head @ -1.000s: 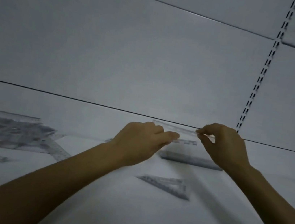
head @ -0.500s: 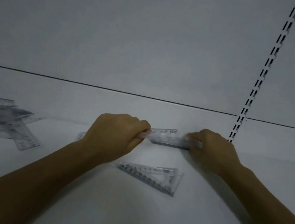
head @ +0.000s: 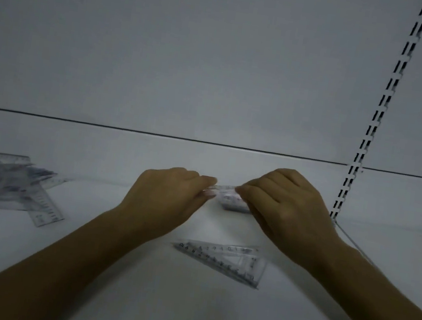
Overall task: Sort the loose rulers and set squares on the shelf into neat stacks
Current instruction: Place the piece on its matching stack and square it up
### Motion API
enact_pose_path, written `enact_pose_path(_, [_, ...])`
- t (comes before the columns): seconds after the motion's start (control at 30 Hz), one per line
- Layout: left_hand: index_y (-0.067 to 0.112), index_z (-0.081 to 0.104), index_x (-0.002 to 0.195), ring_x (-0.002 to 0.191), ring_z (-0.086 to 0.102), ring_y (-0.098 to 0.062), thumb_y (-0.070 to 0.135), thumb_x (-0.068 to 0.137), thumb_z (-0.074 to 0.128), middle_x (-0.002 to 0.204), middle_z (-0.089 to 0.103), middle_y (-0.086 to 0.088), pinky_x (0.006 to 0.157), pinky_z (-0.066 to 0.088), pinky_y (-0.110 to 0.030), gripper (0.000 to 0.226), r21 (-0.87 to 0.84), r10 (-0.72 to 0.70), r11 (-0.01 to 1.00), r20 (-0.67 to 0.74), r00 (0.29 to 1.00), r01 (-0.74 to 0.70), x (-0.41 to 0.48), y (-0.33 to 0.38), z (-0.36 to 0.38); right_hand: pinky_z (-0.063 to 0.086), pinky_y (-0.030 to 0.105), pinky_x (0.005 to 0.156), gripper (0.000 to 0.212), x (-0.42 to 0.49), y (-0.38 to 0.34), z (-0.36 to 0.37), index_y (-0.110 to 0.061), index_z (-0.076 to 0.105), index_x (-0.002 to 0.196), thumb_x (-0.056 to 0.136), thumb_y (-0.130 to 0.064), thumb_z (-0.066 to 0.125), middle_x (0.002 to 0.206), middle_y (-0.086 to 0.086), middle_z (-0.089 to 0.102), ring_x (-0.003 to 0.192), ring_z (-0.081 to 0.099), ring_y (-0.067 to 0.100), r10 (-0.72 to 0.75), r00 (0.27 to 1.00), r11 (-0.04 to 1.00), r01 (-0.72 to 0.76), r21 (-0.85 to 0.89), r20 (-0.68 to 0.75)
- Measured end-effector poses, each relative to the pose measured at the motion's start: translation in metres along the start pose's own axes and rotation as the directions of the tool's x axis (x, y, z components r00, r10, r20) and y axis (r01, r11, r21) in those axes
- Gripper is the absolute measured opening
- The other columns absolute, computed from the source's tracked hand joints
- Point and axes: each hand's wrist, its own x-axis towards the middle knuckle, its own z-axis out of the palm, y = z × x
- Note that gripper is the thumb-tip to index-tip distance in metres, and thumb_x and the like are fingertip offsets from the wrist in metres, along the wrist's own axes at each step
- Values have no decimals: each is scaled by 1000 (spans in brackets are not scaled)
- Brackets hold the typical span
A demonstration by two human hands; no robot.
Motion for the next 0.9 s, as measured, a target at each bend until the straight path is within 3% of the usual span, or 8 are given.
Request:
enact_pose_path(0.17, [18,72,102,60,66,-14,45,98,22,75,71,4,49,48,-21,56,9,87,996,24,996,-88,-3,1,-1,45,32,75,17,-4,1,3,-12,72,99,84,-12,65,88,4,72,75,65,21,16,999,1000,-16,0,43])
enact_pose_path(0.27, [15,69,107,55,63,-16,34,92,35,73,69,3,42,45,-22,42,80,68,994,40,997,-71,-5,0,0,47,32,72,17,-9,22,2,-15,75,90,85,-18,59,84,2,73,72,66,21,220,975,975,-220,18,-34])
enact_pose_path(0.37, [14,68,110,59,63,-17,27,90,43,85,69,-1,39,40,-21,35,102,20,994,79,997,-28,-8,-8,-1,49,35,69,9,-32,45,2,-15,75,85,81,-13,68,81,3,73,68,65,25,402,915,912,-399,-98,18])
enact_pose_path(0.43, [13,66,115,60,62,-16,27,88,49,98,67,-4,43,31,-13,35,97,-53,994,99,994,44,-11,-14,-2,42,32,71,16,-46,53,7,-22,75,82,75,-8,74,76,0,71,65,61,22,503,830,857,-444,-261,240])
enact_pose_path(0.5, [15,62,121,61,60,-13,29,90,48,106,64,-4,46,24,-9,36,51,-127,991,115,985,122,-14,-19,0,30,29,70,18,-54,49,15,-30,70,86,85,-13,62,77,-5,63,65,54,17,581,671,814,-458,-358,461])
enact_pose_path(0.57, [20,61,122,63,58,-10,31,95,49,111,61,2,47,26,-10,31,2,-169,985,134,976,170,-17,-21,3,25,27,68,22,-55,43,17,-28,65,88,93,-20,45,76,-5,53,64,46,15,607,595,793,-499,-350,527])
enact_pose_path(0.67, [24,63,116,62,56,-8,39,94,44,108,59,7,47,29,-12,32,-33,-165,985,151,975,172,-17,-19,5,28,29,63,32,-54,39,19,-20,63,85,98,-32,36,77,-2,50,65,48,18,633,571,768,-548,-332,523])
enact_pose_path(0.9, [26,68,104,79,55,-9,45,90,32,99,63,10,55,29,-9,43,-76,-166,981,138,976,177,-16,-15,-1,35,28,63,34,-54,40,27,-18,67,93,95,-43,44,84,0,61,73,58,19,665,555,735,-605,-305,500])
